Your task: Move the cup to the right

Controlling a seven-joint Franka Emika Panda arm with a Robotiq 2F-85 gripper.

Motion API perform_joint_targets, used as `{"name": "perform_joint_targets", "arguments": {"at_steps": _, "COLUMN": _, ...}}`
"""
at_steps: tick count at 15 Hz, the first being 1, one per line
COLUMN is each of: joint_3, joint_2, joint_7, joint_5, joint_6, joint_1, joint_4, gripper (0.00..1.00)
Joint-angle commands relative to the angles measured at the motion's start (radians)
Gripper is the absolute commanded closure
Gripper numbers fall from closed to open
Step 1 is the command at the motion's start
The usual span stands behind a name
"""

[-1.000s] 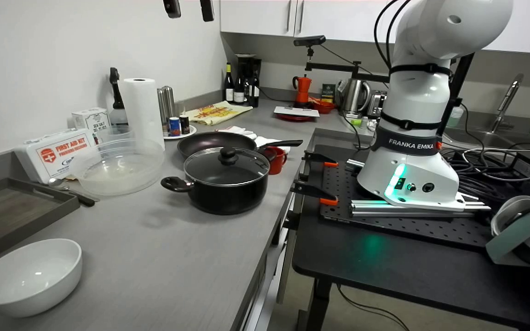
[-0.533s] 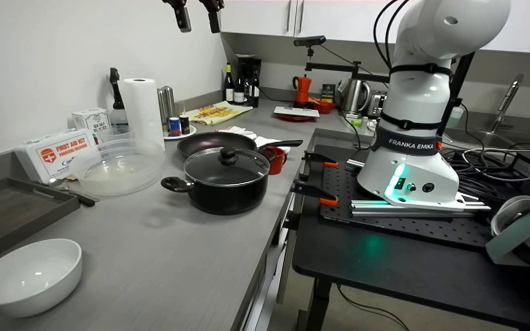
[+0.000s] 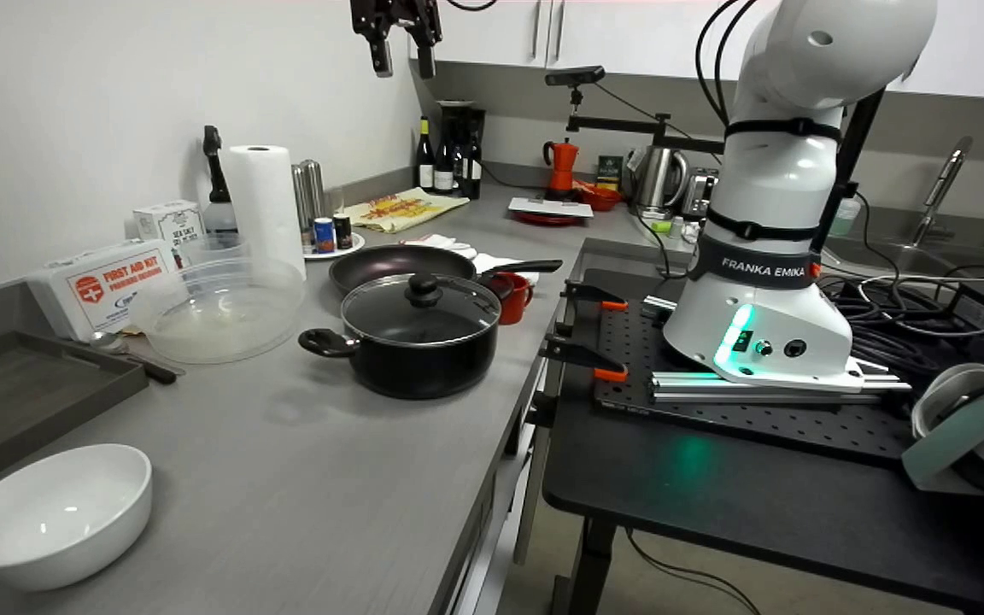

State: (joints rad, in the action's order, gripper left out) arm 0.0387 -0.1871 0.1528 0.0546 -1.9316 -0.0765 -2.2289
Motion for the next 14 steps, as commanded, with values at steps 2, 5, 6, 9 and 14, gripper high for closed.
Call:
{"name": "perform_joint_targets", "arguments": {"at_steps": 2, "joint_3": 0.063, "joint_2": -0.019, "joint_7": -0.118, "joint_5": 0.044, "joint_6": -0.1, "joint_1": -0.043, "joint_4": -0.078, "gripper": 0.0}}
{"name": "perform_joint_targets", "arguments": {"at_steps": 5, "joint_3": 0.101, "joint_2": -0.011, "joint_7": -0.193, "joint_5": 0.096, "joint_6": -0.174, "joint_1": -0.075, "joint_4": -0.133, "gripper": 0.0}}
{"name": "perform_joint_targets", "arguments": {"at_steps": 6, "joint_3": 0.113, "joint_2": -0.008, "joint_7": -0.211, "joint_5": 0.109, "joint_6": -0.196, "joint_1": -0.083, "joint_4": -0.148, "gripper": 0.0}}
{"name": "perform_joint_targets", "arguments": {"at_steps": 9, "joint_3": 0.139, "joint_2": 0.011, "joint_7": -0.234, "joint_5": 0.177, "joint_6": -0.29, "joint_1": -0.114, "joint_4": -0.199, "gripper": 0.0}}
{"name": "perform_joint_targets", "arguments": {"at_steps": 14, "joint_3": 0.185, "joint_2": 0.097, "joint_7": -0.24, "joint_5": 0.256, "joint_6": -0.44, "joint_1": -0.163, "joint_4": -0.228, "gripper": 0.0}}
